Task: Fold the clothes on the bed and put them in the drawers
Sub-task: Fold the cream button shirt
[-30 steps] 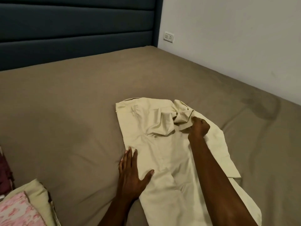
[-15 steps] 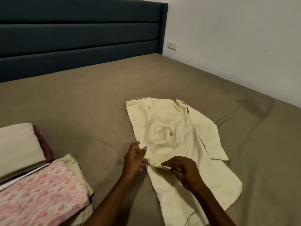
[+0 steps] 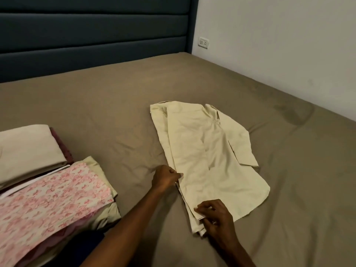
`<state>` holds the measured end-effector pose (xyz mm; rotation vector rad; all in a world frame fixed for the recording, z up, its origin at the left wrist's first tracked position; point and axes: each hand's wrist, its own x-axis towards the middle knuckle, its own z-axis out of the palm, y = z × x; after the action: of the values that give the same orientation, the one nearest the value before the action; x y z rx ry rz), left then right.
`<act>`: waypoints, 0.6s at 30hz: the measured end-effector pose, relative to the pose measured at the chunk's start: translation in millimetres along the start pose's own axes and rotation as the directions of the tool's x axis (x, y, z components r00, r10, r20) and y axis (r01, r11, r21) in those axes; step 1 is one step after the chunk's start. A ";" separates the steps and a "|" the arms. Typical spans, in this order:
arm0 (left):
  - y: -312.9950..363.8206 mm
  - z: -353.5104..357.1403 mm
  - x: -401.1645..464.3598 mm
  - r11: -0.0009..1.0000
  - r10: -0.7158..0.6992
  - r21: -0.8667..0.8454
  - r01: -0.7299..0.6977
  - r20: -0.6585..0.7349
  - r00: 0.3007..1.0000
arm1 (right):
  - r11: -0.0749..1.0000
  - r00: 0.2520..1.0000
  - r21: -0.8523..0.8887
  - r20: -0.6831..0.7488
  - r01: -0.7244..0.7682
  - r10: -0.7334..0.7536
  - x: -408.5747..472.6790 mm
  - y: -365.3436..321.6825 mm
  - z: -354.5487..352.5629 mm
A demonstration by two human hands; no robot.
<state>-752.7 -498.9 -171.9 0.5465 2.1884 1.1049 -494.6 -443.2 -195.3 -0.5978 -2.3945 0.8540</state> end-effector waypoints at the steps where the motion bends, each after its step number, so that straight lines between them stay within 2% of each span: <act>1: -1.4 0.9 -7.6 1.000 0.007 0.016 -0.007 0.003 1.000 | 0.999 1.000 -0.037 0.015 0.006 -0.006 -5.6 0.8 2.5; 5: -4.8 2.8 -23.0 0.997 -0.005 -0.074 0.010 0.068 0.998 | 0.974 0.997 -0.213 -0.006 0.080 -0.083 -11.2 5.0 4.2; 12: -20.2 11.7 -39.0 0.989 -0.012 -0.144 0.023 0.077 0.997 | 0.973 0.998 -0.220 -0.025 -0.062 0.057 -18.6 12.5 5.3; 15: -21.1 14.0 -37.4 0.984 0.002 -0.178 -0.001 0.004 1.000 | 0.977 0.978 -0.152 -0.164 -0.152 0.127 5.3 2.0 -1.7; 17: -23.8 16.6 -33.7 0.991 0.083 -0.095 -0.096 -0.125 0.989 | 0.975 0.972 -0.178 -0.219 -0.131 0.090 30.6 2.7 -4.3; 18: -23.8 17.2 -33.0 0.990 0.126 -0.035 -0.134 -0.179 0.976 | 0.971 0.979 -0.217 -0.199 -0.098 0.054 44.0 8.1 -2.8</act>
<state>-719.1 -522.6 -188.1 0.5985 2.2975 1.3149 -524.8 -411.8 -184.6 -0.8263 -2.3190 0.5295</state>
